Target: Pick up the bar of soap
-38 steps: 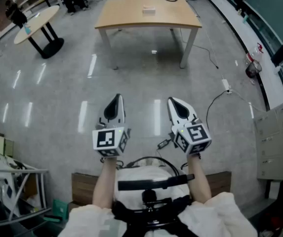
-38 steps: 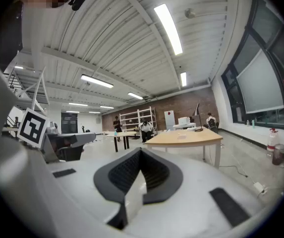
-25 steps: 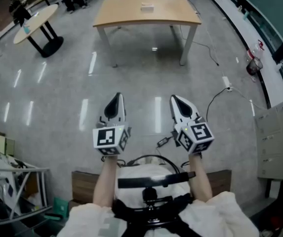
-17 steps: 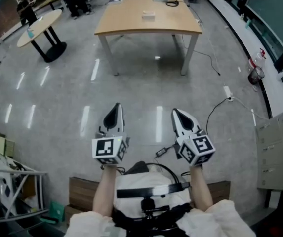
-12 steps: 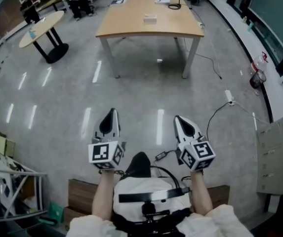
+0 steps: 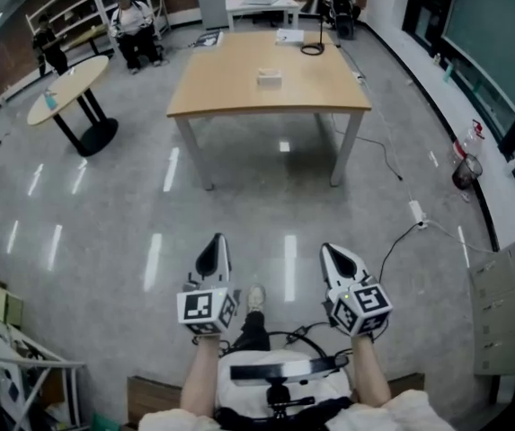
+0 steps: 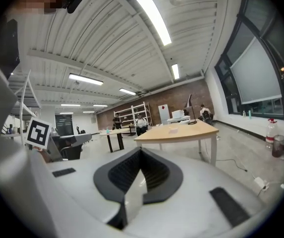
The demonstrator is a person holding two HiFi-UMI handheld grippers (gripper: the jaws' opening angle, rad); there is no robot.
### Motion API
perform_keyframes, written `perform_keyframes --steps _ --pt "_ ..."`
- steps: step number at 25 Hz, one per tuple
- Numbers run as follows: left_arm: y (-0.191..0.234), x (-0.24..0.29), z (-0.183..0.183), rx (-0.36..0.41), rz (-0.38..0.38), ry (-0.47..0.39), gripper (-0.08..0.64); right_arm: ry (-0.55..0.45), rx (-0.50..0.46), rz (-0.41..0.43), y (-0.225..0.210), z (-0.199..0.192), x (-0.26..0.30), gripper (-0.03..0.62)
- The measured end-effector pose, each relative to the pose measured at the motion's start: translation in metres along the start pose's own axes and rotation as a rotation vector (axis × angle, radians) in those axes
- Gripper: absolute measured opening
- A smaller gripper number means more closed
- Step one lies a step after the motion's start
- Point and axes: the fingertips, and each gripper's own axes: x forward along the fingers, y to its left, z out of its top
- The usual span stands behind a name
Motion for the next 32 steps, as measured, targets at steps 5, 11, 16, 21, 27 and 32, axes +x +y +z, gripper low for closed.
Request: perform_keyframes --steps 5,11,16,21,27,32 --pt "0.048 0.086 0.028 0.003 -0.016 -0.017 0.005 -0.046 -0.015 -0.003 -0.017 0.056 0.098 0.008" --pt "0.109 0.189 0.055 0.023 -0.017 -0.055 0.005 -0.065 -0.015 -0.014 -0.048 0.087 0.205 0.008" --pt "0.141 0.247 0.059 0.029 -0.038 -0.054 0.005 -0.065 -0.012 -0.041 -0.066 0.094 0.263 0.008" --pt "0.142 0.307 0.052 0.000 -0.066 -0.029 0.005 -0.088 -0.007 -0.056 -0.095 0.113 0.301 0.008" --pt "0.129 0.398 0.039 0.043 -0.127 -0.012 0.005 -0.105 0.005 -0.071 -0.156 0.127 0.370 0.008" --pt "0.127 0.502 0.039 0.060 -0.129 0.018 0.005 -0.088 -0.001 -0.063 -0.226 0.149 0.444 0.008"
